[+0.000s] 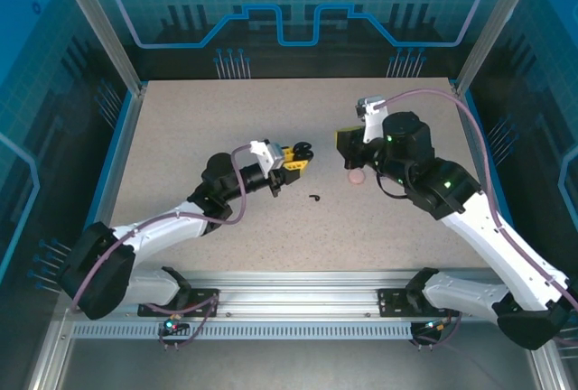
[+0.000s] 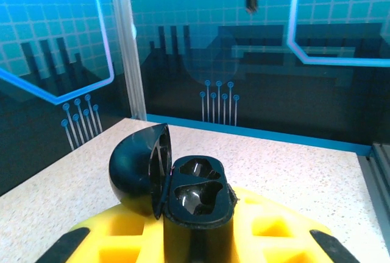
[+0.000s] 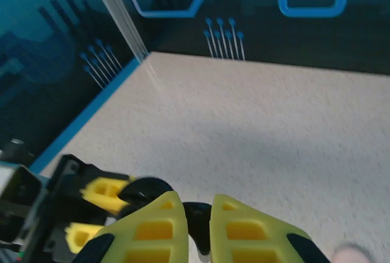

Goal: Insert the wireless bluetooth earbuds into the charging case

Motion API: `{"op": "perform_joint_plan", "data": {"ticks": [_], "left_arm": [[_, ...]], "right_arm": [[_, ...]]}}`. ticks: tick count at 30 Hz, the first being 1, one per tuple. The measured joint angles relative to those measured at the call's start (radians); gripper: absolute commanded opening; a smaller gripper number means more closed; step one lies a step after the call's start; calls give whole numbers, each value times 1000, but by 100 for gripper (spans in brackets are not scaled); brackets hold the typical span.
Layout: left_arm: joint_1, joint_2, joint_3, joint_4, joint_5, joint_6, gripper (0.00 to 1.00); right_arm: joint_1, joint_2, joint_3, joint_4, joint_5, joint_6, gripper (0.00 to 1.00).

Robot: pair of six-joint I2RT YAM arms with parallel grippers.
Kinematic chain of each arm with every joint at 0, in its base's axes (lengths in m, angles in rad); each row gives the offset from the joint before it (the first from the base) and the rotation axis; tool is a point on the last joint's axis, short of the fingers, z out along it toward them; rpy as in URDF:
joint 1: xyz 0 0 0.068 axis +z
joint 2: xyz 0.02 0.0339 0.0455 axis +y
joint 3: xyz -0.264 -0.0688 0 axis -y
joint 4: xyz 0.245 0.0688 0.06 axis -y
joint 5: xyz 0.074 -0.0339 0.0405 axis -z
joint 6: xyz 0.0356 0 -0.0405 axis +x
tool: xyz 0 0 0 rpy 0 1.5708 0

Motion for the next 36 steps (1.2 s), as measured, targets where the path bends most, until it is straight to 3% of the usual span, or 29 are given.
{"op": "perform_joint_plan", "data": {"ticks": [15,36], "left_arm": [[-24,69,111,-3,60,19,0],[-25,70,122,-4,60,19,0]], "right_arm": [[2,27,-65,192,-177,-61,8],[11,7,-150,196,-179,-119,8]]}}
